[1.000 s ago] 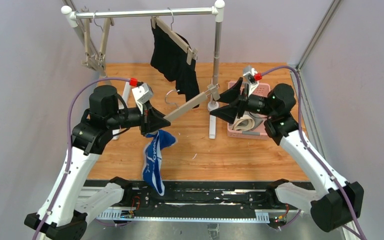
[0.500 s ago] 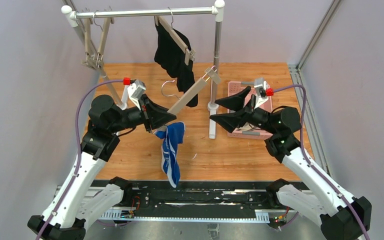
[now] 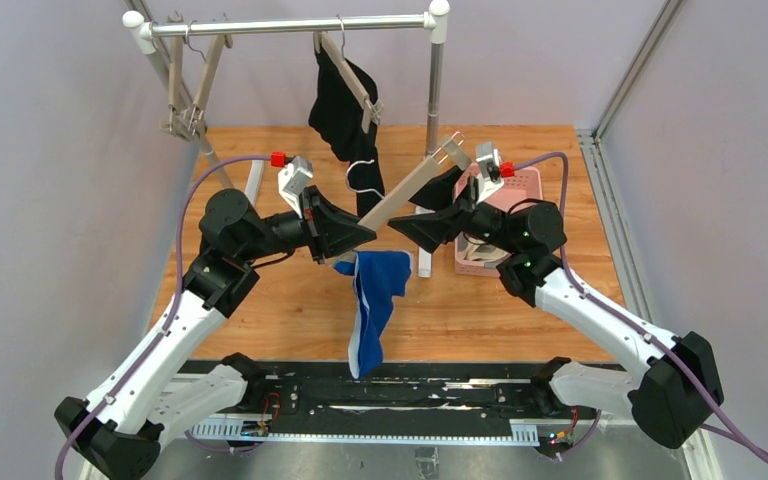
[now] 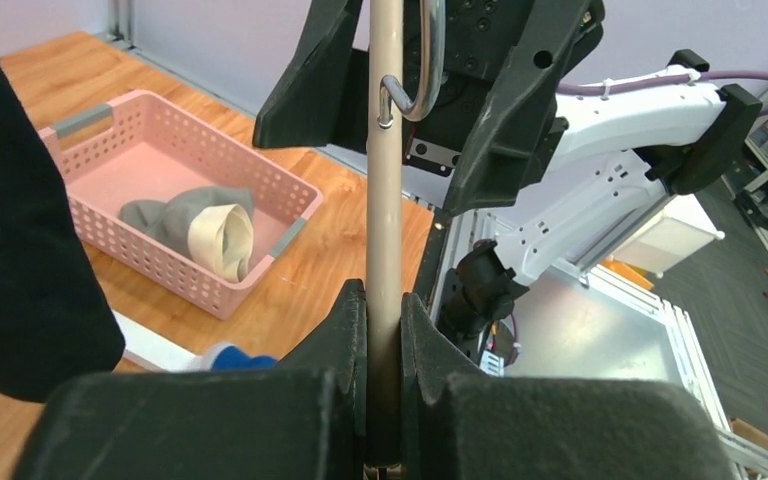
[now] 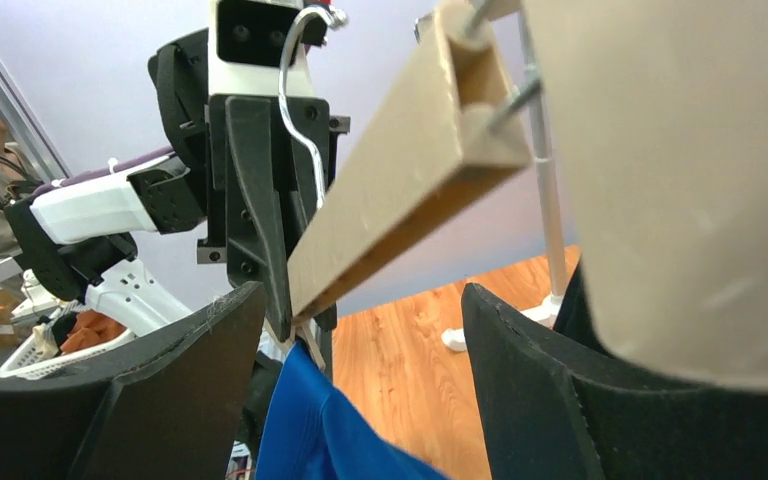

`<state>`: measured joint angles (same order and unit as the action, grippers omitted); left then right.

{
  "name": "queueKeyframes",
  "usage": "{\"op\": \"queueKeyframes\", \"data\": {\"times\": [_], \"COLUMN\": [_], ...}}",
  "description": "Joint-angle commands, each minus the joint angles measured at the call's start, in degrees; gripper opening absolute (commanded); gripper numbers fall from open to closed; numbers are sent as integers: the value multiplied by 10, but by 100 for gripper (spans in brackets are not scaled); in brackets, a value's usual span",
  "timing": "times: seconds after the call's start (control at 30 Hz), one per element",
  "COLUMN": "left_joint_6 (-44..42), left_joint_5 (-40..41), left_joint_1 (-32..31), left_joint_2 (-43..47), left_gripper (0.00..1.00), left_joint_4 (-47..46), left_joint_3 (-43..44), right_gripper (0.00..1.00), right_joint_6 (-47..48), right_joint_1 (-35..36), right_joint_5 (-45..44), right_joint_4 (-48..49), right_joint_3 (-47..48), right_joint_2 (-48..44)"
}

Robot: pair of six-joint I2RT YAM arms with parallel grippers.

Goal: Remove the underwear clipped to the hanger

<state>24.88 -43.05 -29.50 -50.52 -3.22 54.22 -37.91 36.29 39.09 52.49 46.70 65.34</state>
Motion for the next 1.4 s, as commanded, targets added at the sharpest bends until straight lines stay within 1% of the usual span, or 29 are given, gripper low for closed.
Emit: {"op": "queueKeyframes", "data": {"times": [0.0,0.13,0.3,0.4,0.6,0.67,0.7,0.77,0.9,0.93,0.97,1.03,1.07,1.13,1.2,1.23,1.3,1.37], "left_joint_6": [-8,2,52,69,78,82,82,82,79,80,80,84,85,86,82,78,53,20], "left_joint_5": [19,19,12,12,8,8,8,9,20,21,21,26,29,28,22,21,25,42], "left_joint_1": [-10,-11,-16,-23,-38,-43,-45,-48,-49,-49,-49,-49,-49,-49,-49,-49,-49,-49], "left_joint_2": [6,2,-3,-5,-12,-15,-17,-21,-21,-22,-22,-21,-21,-21,-19,-16,-7,6], "left_gripper": [0,0,0,0,0,0,0,0,0,0,0,4,9,23,33,37,41,43], "left_joint_4": [-42,-57,-136,-168,-198,-203,-203,-203,-203,-204,-203,-204,-204,-204,-204,-203,-184,-132], "left_joint_3": [5,0,-28,-36,-37,-37,-37,-36,-37,-37,-36,-39,-42,-48,-55,-59,-60,-53], "right_gripper": [73,73,72,70,68,65,60,46,5,1,1,1,1,1,1,1,1,1], "right_joint_6": [15,20,25,23,5,4,2,-6,-15,-13,-11,-4,-1,5,15,18,20,21], "right_joint_1": [12,12,12,12,11,11,11,11,11,11,11,11,11,10,10,11,10,10], "right_joint_5": [-15,-22,-42,-45,-49,-50,-51,-43,-26,-25,-26,-30,-33,-41,-39,-37,-31,-29], "right_joint_4": [68,71,82,95,135,138,137,138,121,114,111,111,112,109,98,93,92,92], "right_joint_3": [27,36,46,58,75,81,85,94,112,113,112,105,102,97,98,98,98,97], "right_joint_2": [-3,-4,0,11,38,44,49,58,68,68,66,58,54,44,36,32,25,15]}}
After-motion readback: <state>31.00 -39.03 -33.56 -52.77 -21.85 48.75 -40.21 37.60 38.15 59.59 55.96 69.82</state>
